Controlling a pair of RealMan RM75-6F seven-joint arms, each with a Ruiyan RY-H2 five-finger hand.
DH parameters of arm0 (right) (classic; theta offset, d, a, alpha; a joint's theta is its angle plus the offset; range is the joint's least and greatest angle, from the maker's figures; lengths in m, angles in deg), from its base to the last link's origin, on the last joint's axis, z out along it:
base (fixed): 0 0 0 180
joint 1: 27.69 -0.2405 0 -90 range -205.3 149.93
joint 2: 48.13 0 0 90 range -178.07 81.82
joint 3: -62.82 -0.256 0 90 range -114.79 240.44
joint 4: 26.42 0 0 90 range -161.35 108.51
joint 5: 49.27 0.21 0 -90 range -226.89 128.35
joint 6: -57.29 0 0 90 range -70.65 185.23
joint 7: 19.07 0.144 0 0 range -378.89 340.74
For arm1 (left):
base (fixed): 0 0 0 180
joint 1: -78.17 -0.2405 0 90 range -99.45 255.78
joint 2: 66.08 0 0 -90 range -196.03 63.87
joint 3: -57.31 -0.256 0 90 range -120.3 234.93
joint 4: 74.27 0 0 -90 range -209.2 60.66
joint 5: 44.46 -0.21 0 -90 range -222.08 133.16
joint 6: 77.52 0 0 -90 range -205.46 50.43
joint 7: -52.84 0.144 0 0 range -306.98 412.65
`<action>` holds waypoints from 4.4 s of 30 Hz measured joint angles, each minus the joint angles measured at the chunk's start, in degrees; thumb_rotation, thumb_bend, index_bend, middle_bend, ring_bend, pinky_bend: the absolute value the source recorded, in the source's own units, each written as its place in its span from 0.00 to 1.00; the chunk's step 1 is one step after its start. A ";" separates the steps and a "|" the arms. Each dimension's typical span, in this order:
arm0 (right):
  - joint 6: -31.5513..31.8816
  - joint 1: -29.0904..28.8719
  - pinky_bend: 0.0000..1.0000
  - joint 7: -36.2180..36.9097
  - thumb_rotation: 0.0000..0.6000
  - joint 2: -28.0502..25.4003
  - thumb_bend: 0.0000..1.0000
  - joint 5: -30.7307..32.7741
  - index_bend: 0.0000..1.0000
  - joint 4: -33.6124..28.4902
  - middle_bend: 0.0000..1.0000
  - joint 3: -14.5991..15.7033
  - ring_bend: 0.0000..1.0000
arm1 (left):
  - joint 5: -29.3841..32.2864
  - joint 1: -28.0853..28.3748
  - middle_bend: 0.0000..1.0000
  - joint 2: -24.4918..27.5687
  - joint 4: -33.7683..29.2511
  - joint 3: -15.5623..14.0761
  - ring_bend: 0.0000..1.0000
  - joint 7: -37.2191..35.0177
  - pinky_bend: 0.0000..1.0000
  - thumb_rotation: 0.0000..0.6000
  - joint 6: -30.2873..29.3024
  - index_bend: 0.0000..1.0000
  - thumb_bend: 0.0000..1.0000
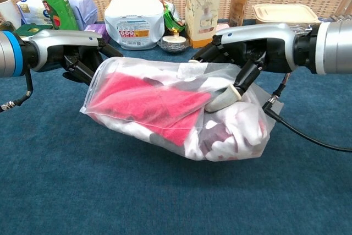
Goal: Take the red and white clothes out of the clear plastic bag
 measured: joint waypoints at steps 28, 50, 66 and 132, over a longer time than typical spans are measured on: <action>-3.30 -1.28 0.11 -13.94 1.00 -2.33 0.15 4.56 0.04 2.04 0.13 -0.98 0.15 | 4.06 0.15 0.99 -3.32 2.11 -1.09 0.96 3.15 0.94 1.00 0.13 0.67 0.48; -1.03 4.52 0.24 -30.31 1.00 -10.77 0.19 5.55 0.16 -6.57 0.22 1.95 0.26 | 9.88 2.28 0.99 -2.38 -1.36 -0.97 0.96 5.25 0.94 1.00 1.86 0.67 0.46; 4.77 9.09 0.40 -47.09 1.00 -1.49 0.24 9.84 0.36 -4.87 0.32 1.81 0.42 | 12.85 2.58 0.99 -1.71 -2.74 -1.35 0.96 6.38 0.94 1.00 0.73 0.67 0.46; 7.52 12.90 0.54 -48.01 1.00 -2.24 0.45 9.65 0.73 5.11 0.62 -0.90 0.71 | 7.02 -4.34 0.99 9.50 -6.91 1.80 0.96 -0.35 0.94 1.00 -3.34 0.67 0.47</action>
